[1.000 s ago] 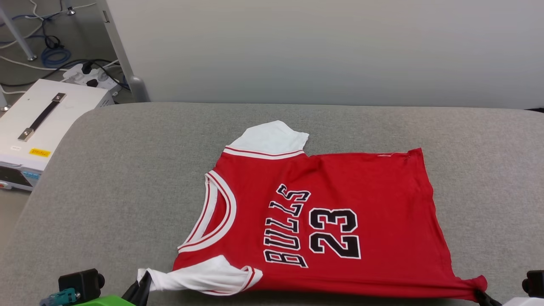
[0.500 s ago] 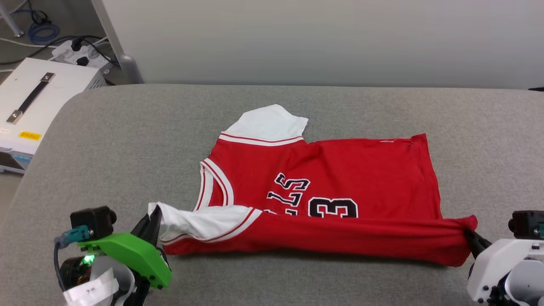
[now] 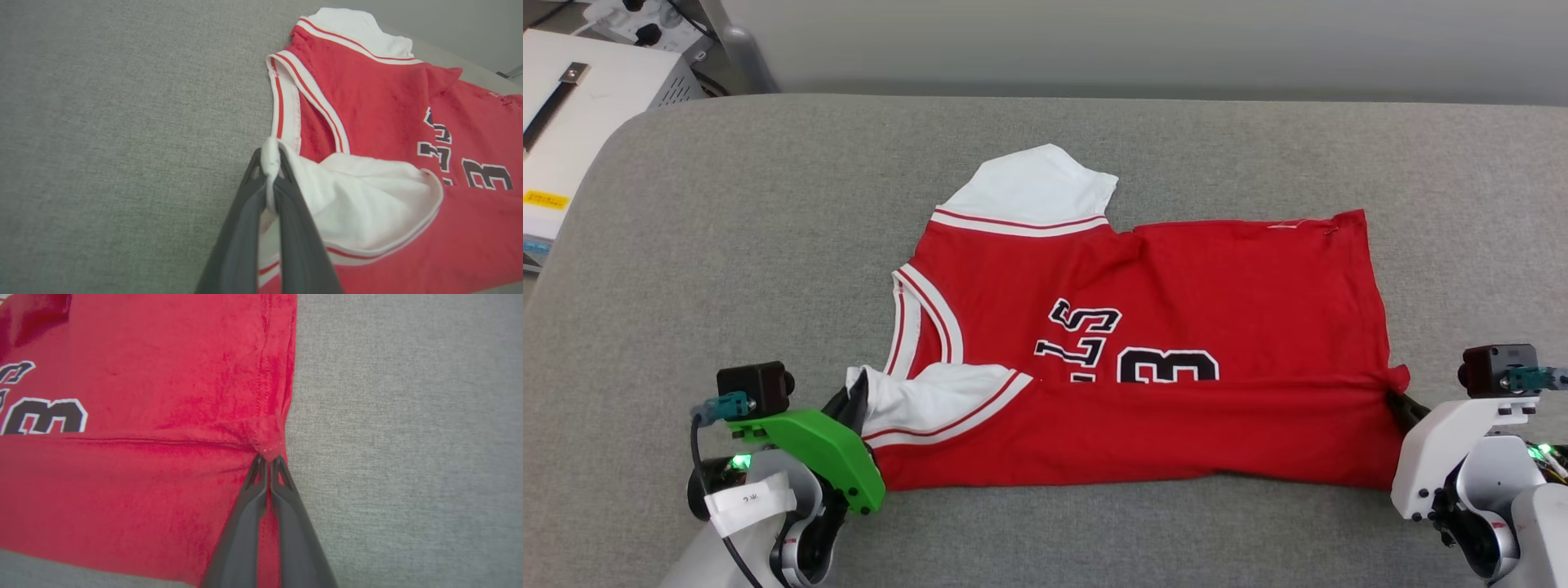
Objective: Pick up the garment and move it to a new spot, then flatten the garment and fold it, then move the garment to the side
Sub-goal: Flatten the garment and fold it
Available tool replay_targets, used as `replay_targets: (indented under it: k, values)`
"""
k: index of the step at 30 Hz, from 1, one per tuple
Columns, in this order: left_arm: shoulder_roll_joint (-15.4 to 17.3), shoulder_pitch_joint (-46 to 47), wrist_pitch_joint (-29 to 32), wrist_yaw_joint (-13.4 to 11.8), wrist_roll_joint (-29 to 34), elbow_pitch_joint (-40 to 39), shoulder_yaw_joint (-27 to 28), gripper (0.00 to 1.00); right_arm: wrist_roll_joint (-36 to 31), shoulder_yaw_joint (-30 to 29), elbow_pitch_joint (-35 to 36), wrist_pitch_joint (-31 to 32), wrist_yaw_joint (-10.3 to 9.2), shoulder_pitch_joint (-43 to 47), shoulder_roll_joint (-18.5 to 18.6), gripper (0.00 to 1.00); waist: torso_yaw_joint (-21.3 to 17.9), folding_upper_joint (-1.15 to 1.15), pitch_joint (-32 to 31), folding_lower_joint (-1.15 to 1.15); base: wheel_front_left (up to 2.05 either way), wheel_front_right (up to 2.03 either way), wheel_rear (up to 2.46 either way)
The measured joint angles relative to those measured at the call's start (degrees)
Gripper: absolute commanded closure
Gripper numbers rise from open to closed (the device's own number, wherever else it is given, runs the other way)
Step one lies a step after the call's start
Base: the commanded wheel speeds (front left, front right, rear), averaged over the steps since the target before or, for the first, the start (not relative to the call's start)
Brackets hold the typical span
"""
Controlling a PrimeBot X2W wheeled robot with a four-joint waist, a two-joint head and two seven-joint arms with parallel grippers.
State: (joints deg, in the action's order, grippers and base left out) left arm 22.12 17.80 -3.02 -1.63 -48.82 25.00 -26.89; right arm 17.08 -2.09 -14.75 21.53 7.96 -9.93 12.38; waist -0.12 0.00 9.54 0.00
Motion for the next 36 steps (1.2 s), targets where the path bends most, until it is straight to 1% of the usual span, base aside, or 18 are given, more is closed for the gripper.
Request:
replay_targets:
  k: [5, 6, 7, 8, 9, 10, 11, 12, 13, 15, 18, 22, 25, 28, 31, 34, 36]
  values:
    - [-2.01, 2.0, 0.48, 2.4, -0.41, 6.43, -1.27, 1.0, 0.71, 2.98, -5.41, -2.78, 0.0, -2.22, 1.11, 1.0, -0.29, 0.0, 1.77, 0.0, 0.0, 0.0, 0.0]
    - [-2.27, 2.4, 0.87, 3.0, -0.68, 7.68, -1.51, 1.0, 0.89, 3.55, -6.34, -3.58, 0.0, -2.52, 1.33, 0.93, -0.35, 0.0, 2.03, 0.0, 0.0, 0.0, 0.0]
    - [-2.41, 2.78, 0.9, 3.48, -0.76, 8.5, -1.68, 1.0, 1.27, 4.02, -7.09, -4.32, 0.0, -2.76, 1.52, 0.67, -0.41, 0.0, 2.19, 0.0, 0.0, 0.0, 0.0]
    - [-2.46, 3.18, 0.87, 3.8, -0.79, 9.15, -1.75, 1.0, 1.54, 4.39, -7.72, -4.87, 0.0, -2.99, 1.67, 0.35, -0.45, 0.0, 2.26, 0.0, 0.0, 0.0, 0.0]
    - [-2.57, 3.59, 0.88, 4.24, -1.03, 9.82, -1.82, 0.95, 1.74, 4.94, -8.27, -5.52, 0.0, -3.2, 1.98, 0.0, -0.45, 0.0, 2.28, 0.0, 0.0, 0.0, 0.0]
    - [-2.63, 3.85, 0.83, 4.59, -1.04, 10.36, -2.0, 0.67, 2.16, 5.45, -8.72, -6.22, 0.0, -3.29, 2.25, 0.0, -0.43, 0.0, 2.23, 0.0, 0.0, 0.0, 0.0]
    - [-2.7, 4.02, 0.79, 4.75, -1.07, 10.93, -2.05, 0.51, 2.46, 5.87, -9.06, -6.73, 0.0, -3.35, 2.43, 0.0, -0.42, 0.0, 2.13, 0.0, 0.0, 0.0, 0.0]
    - [-2.79, 4.16, 0.79, 5.05, -1.19, 11.54, -2.13, 0.18, 2.59, 6.54, -9.27, -7.57, 0.0, -3.38, 2.67, 0.0, -0.42, 0.0, 1.95, 0.0, 0.0, 0.0, 0.0]
    - [-2.83, 4.24, 0.79, 5.3, -1.19, 11.87, -2.18, 0.0, 2.83, 6.95, -9.45, -8.39, 0.0, -3.38, 2.7, 0.0, -0.43, 0.0, 1.76, 0.0, 0.0, 0.0, 0.0]
    - [-2.88, 4.35, 0.51, 5.36, -1.19, 12.82, -2.13, 0.0, 3.27, 7.58, -9.79, -10.78, 0.0, -3.34, 2.76, 0.0, -0.45, 0.0, 1.17, 0.0, 0.0, 0.0, 0.0]
    - [-2.89, 4.34, -0.55, 5.32, -1.19, 13.55, -2.02, 0.0, 2.83, 7.45, -9.17, -16.39, 0.0, -2.99, 3.13, 0.0, -0.37, 0.0, 0.02, 0.0, 0.0, 0.0, 0.0]
    - [-2.03, 4.31, -1.48, 4.38, -1.16, 13.63, -1.55, 0.0, 0.98, 5.7, -7.62, -23.54, -0.01, -1.81, 3.09, 0.0, -0.13, 0.0, -1.8, 0.0, 0.0, 0.0, 0.0]
    - [-0.56, 4.29, -1.49, 3.72, -1.08, 13.04, -1.03, 0.0, -0.34, 4.41, -6.1, -26.09, 0.0, -0.17, 1.78, 0.0, -0.01, 0.0, -3.18, 0.0, 0.0, 0.0, 0.0]
    - [1.78, 4.27, -1.35, 2.47, -0.97, 11.29, -0.46, 0.0, -1.3, 2.99, -3.8, -26.85, 0.0, 1.47, 0.34, 0.0, -0.05, 0.0, -4.41, 0.0, 0.0, 0.0, 0.0]
    - [4.46, 4.16, 2.67, 2.38, -1.0, 8.66, -0.74, 0.0, -1.88, 1.68, -0.96, -26.63, -0.01, 3.04, -0.91, 0.0, -0.33, 0.0, -5.19, 0.0, 0.0, 0.0, 0.0]
    - [7.57, 3.55, 10.17, 3.04, -1.37, 3.85, -2.07, 0.0, -2.71, 0.43, 2.2, -25.29, -0.01, 4.84, -2.15, 0.0, -0.9, 0.0, -5.31, 0.0, 0.0, 0.0, 0.0]
    - [9.44, 2.89, 14.72, 3.37, -2.75, 0.45, -2.66, 0.0, -3.04, -0.2, 3.79, -24.64, -0.01, 5.78, -2.8, 0.0, -1.18, 0.0, -5.17, 0.0, 0.0, 0.0, 0.0]
